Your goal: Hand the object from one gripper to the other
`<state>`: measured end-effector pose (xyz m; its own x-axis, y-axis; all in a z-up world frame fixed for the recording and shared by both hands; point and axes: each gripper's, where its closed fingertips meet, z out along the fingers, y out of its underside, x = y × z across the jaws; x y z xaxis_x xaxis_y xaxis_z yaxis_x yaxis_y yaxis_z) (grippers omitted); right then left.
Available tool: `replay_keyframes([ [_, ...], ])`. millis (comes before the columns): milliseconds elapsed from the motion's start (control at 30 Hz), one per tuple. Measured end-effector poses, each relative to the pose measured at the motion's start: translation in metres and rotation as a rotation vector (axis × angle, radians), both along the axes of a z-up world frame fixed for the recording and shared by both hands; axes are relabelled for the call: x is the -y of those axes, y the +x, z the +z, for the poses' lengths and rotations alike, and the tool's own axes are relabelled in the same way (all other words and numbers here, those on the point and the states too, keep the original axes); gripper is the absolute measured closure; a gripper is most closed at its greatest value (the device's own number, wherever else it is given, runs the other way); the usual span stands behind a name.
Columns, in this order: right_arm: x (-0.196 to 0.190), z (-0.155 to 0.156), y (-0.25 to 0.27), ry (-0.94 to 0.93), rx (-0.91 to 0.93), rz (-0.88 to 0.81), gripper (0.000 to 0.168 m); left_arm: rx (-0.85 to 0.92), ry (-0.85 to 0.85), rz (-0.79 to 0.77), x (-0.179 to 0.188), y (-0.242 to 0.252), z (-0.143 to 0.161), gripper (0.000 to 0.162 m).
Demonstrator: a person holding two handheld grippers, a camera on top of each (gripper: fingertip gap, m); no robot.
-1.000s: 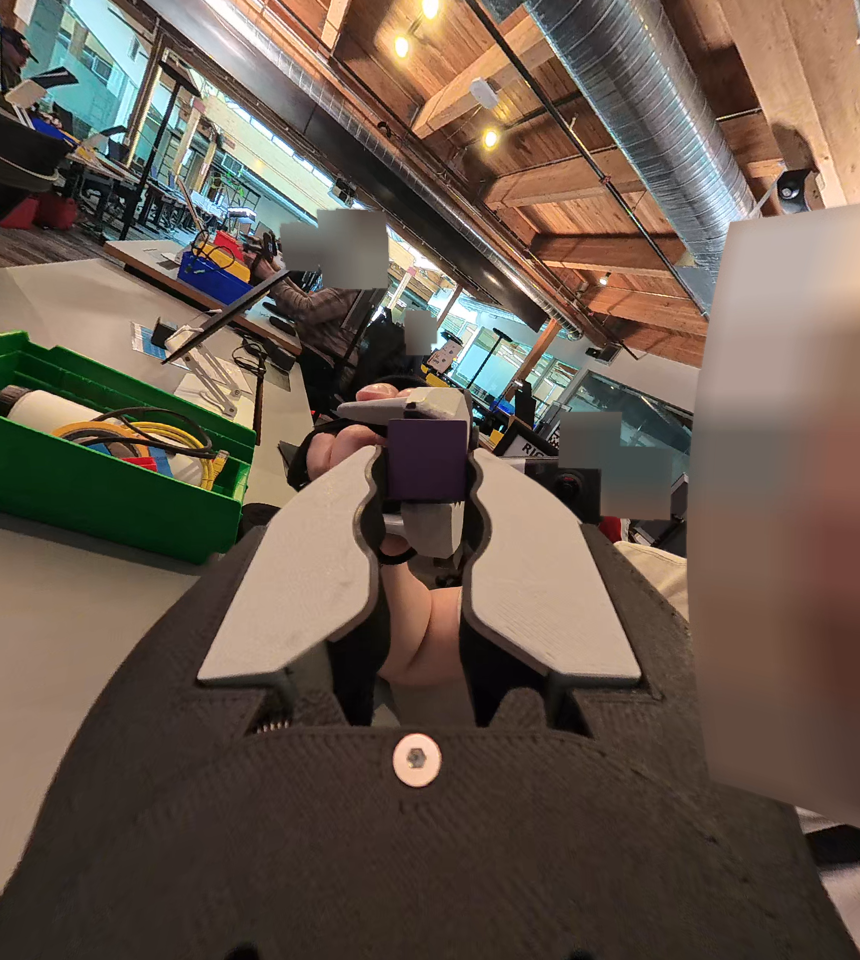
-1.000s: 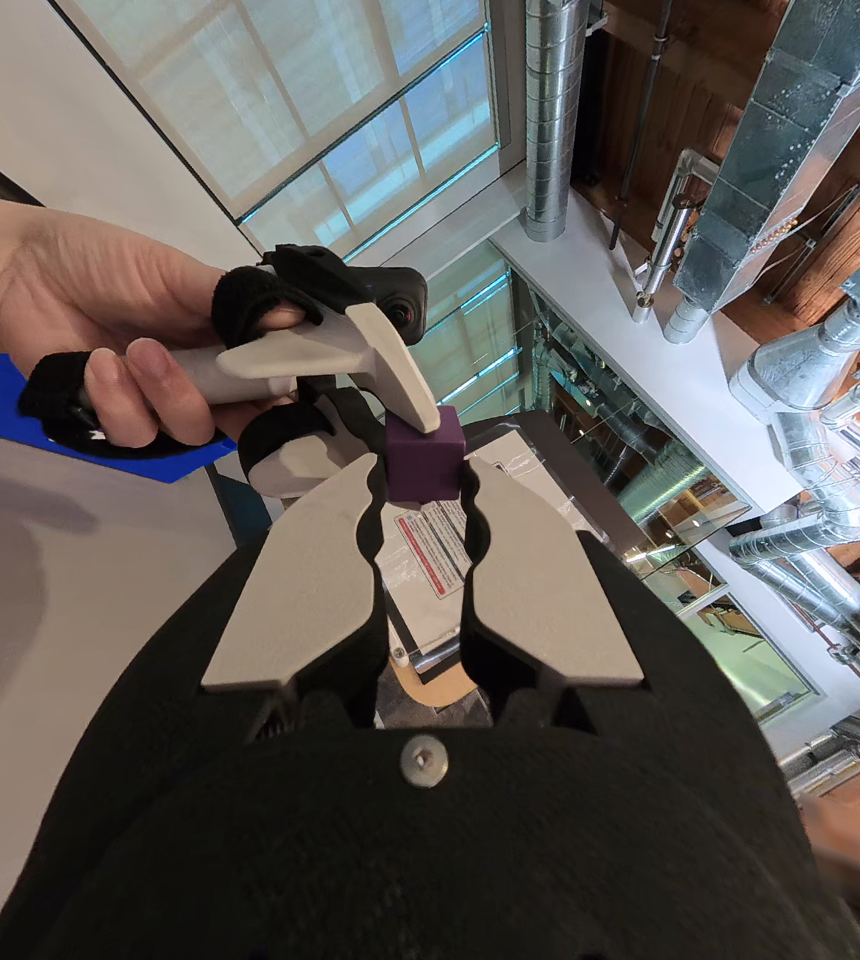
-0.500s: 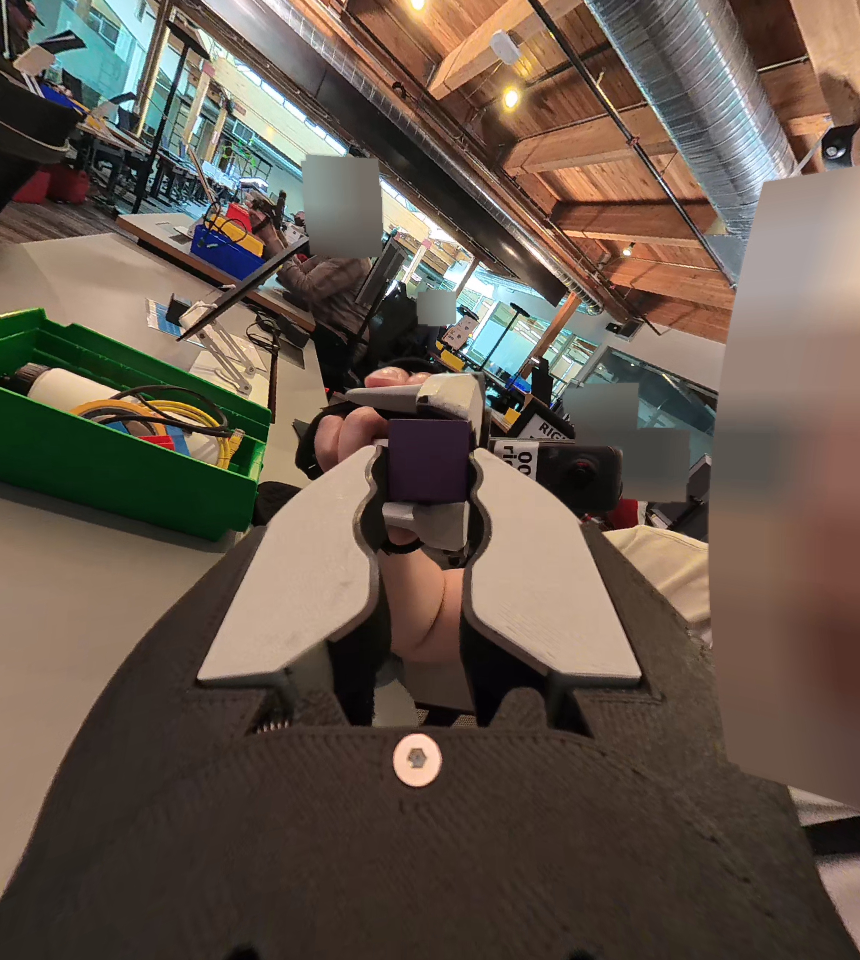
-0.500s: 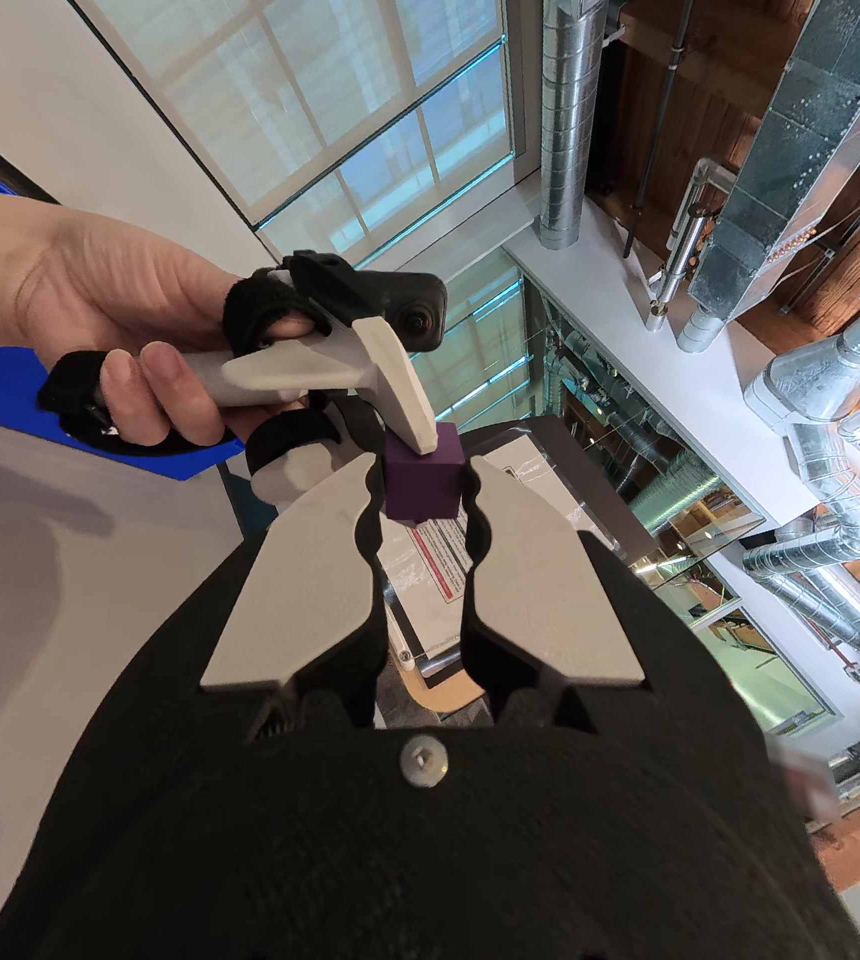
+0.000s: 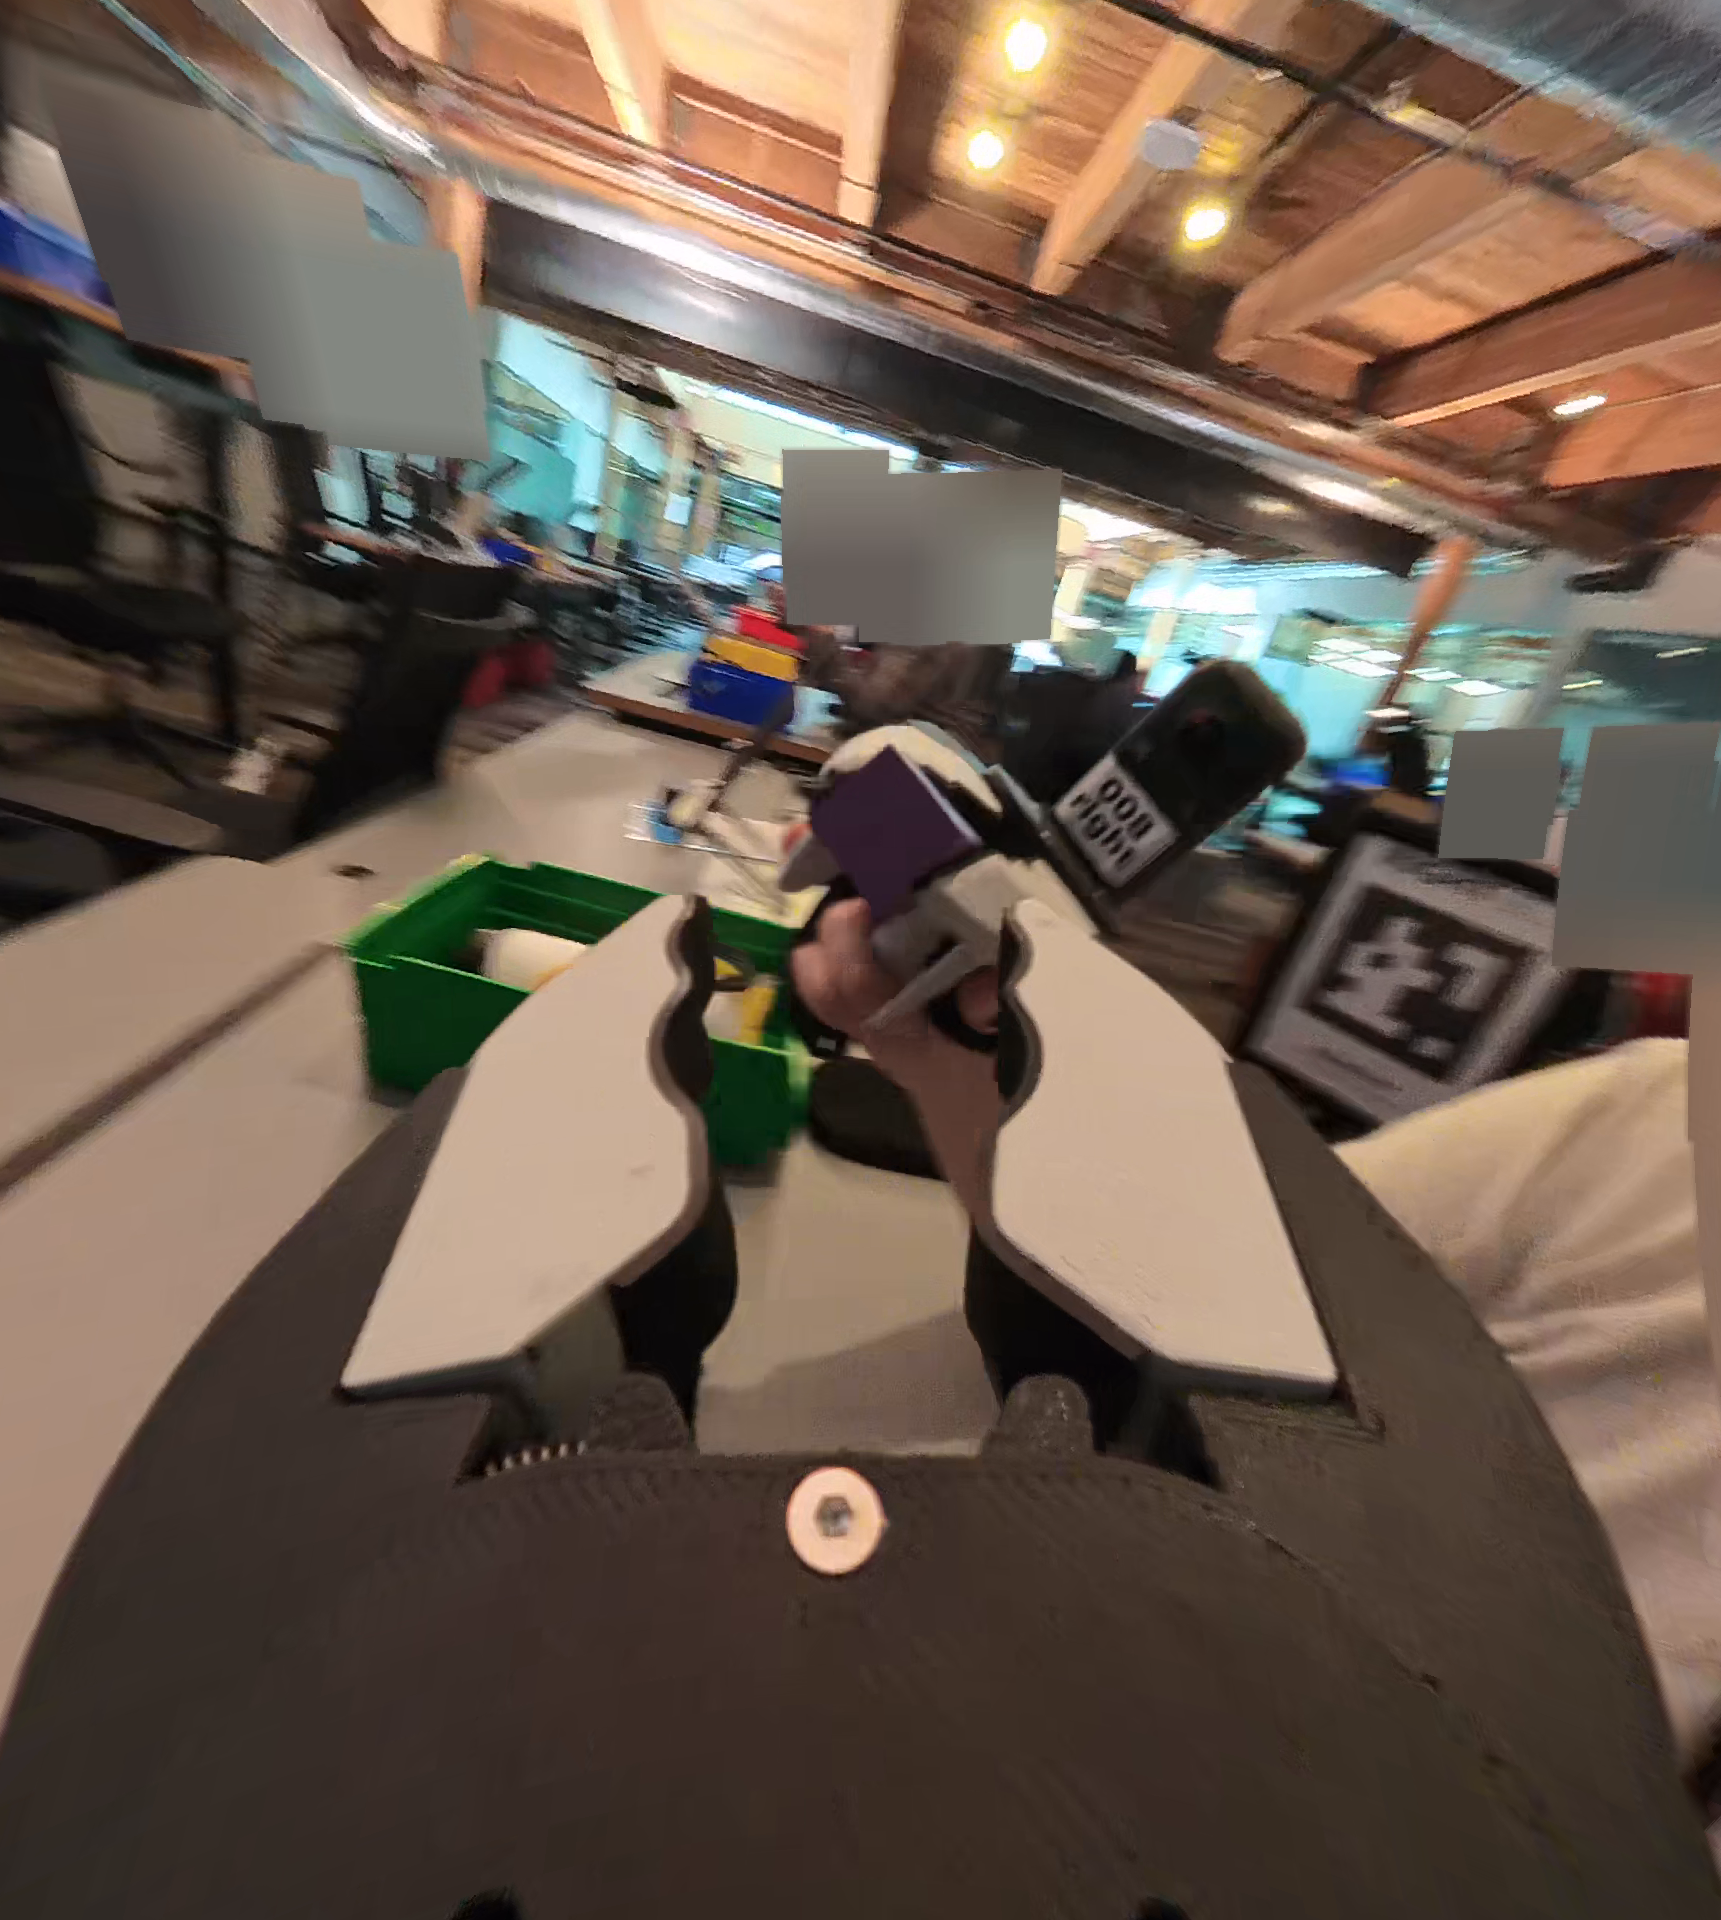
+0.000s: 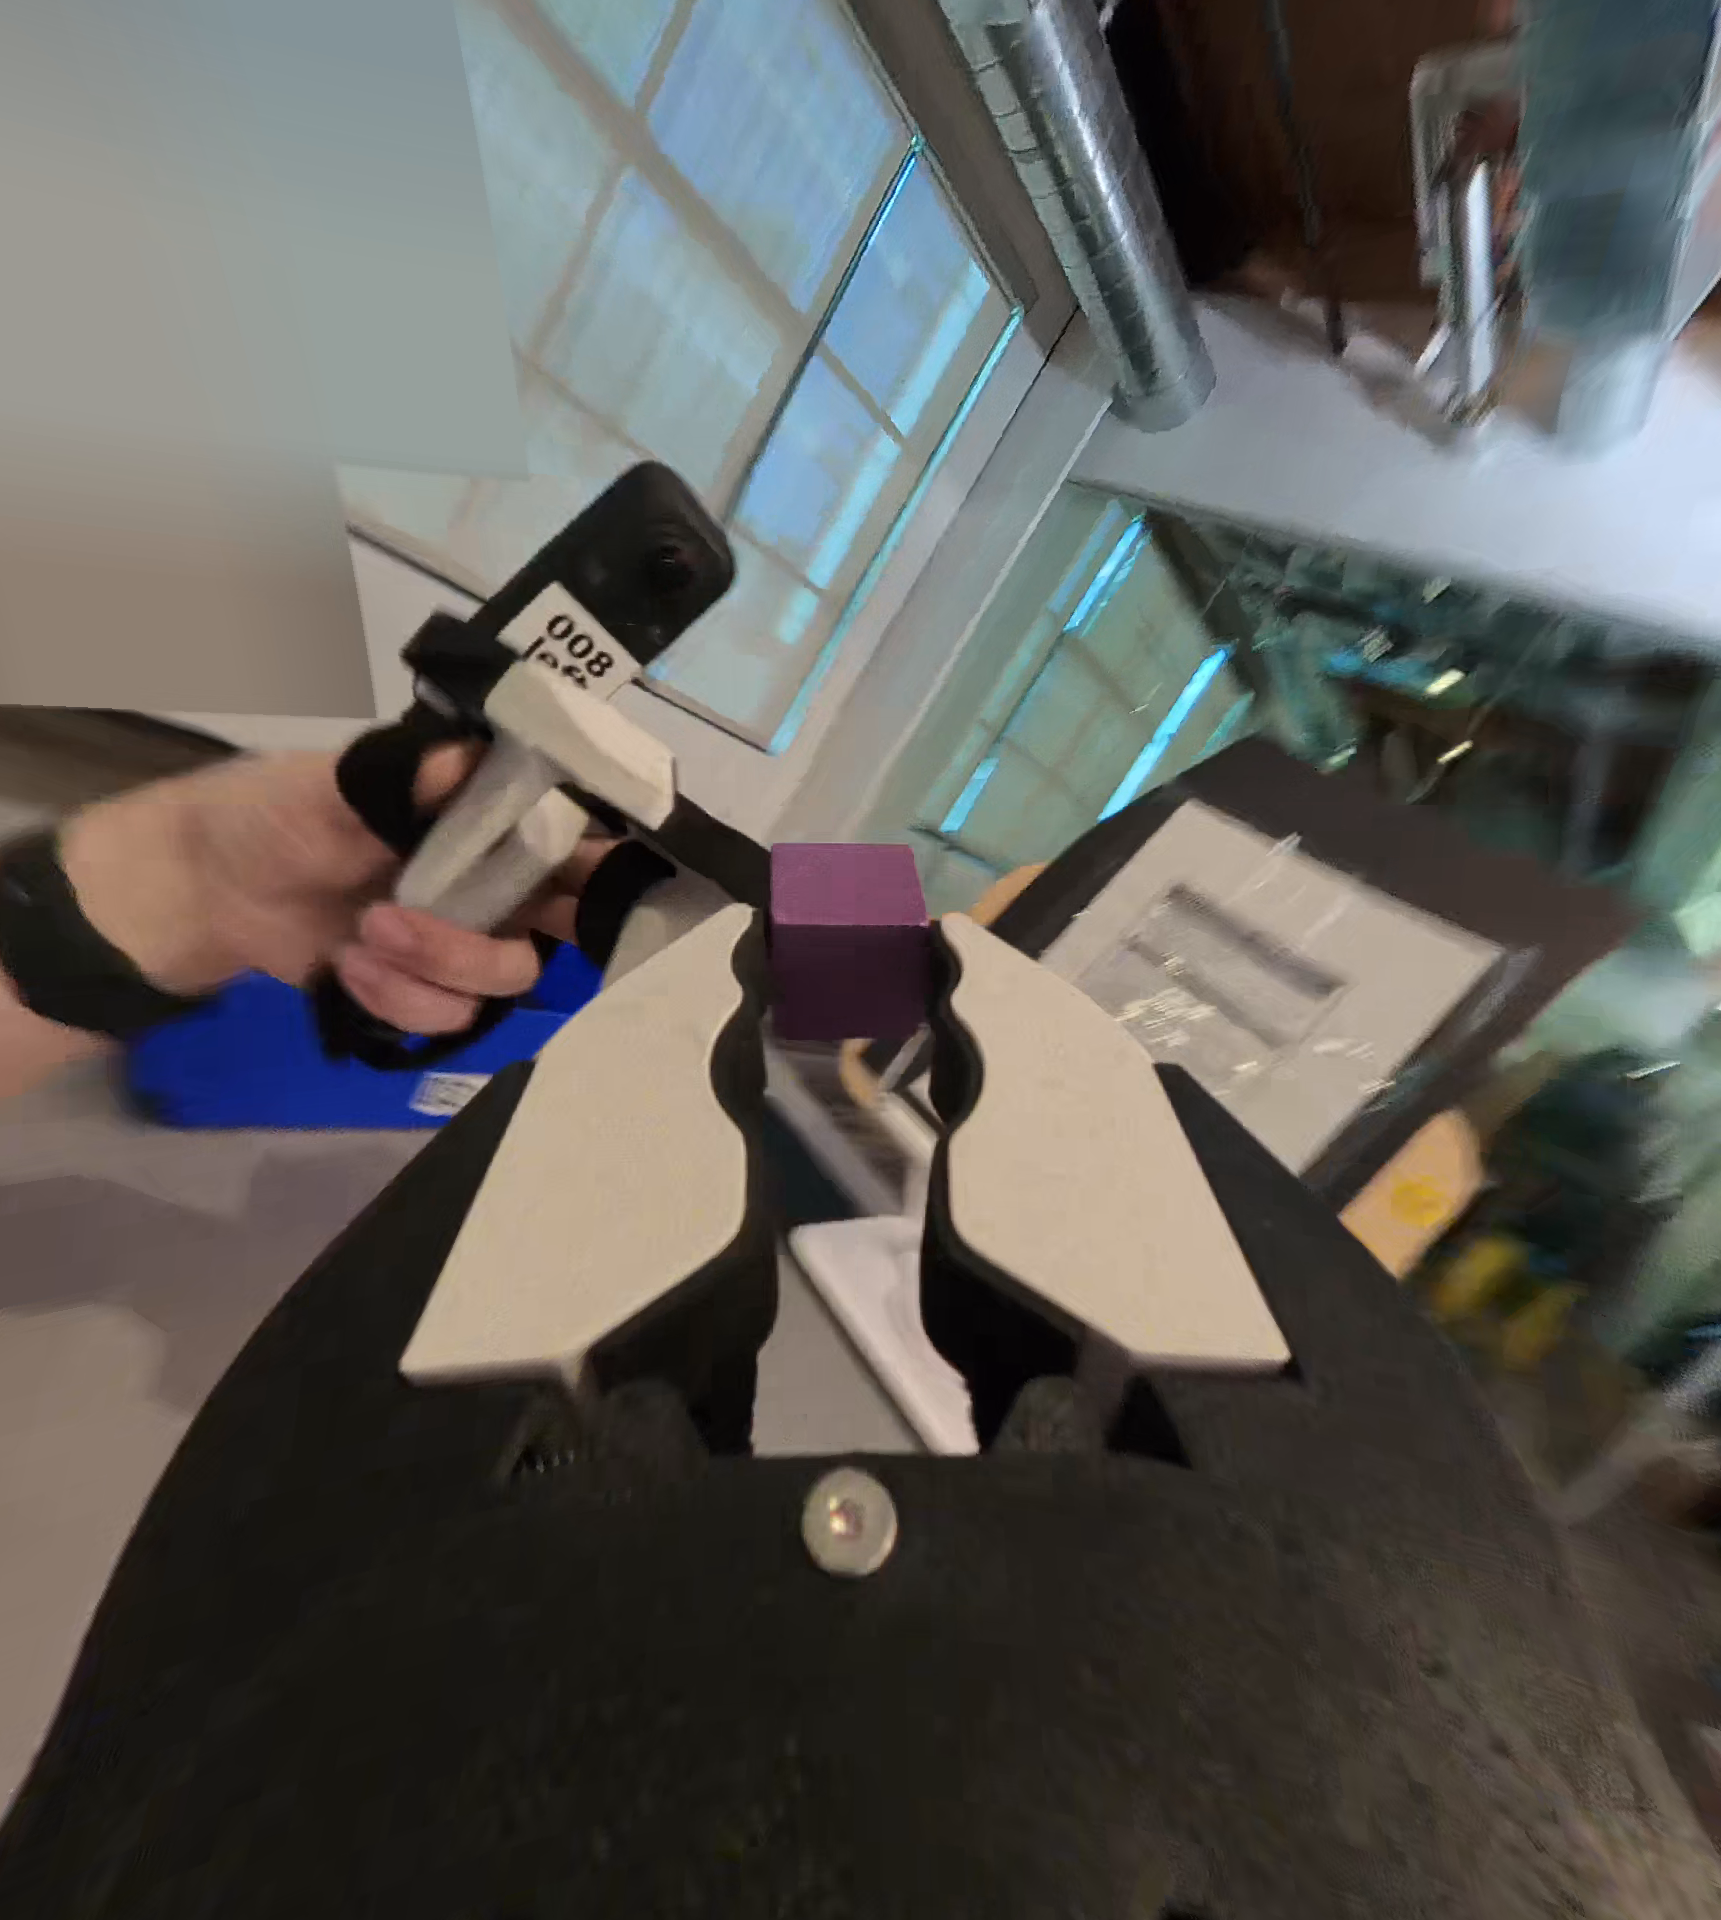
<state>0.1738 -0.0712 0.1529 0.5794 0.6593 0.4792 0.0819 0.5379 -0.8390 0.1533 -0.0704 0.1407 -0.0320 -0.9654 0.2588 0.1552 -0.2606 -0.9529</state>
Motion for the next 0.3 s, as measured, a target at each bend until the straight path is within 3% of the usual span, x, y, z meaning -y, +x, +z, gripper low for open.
replay_keyframes([
  [33, -0.003, 0.000, 0.003, -0.107, -0.058, 0.073, 0.140, -0.019, 0.054, 0.080, -0.007, -0.003, -0.001, 0.106],
  [133, -0.011, -0.004, 0.007, -0.444, -0.221, 0.321, 0.140, -0.104, 0.256, 0.218, -0.012, -0.003, -0.007, 0.095],
  [300, -0.009, -0.022, -0.004, -0.910, -0.314, 0.671, 0.140, -0.271, 0.630, 0.476, -0.018, 0.008, -0.020, 0.099],
])
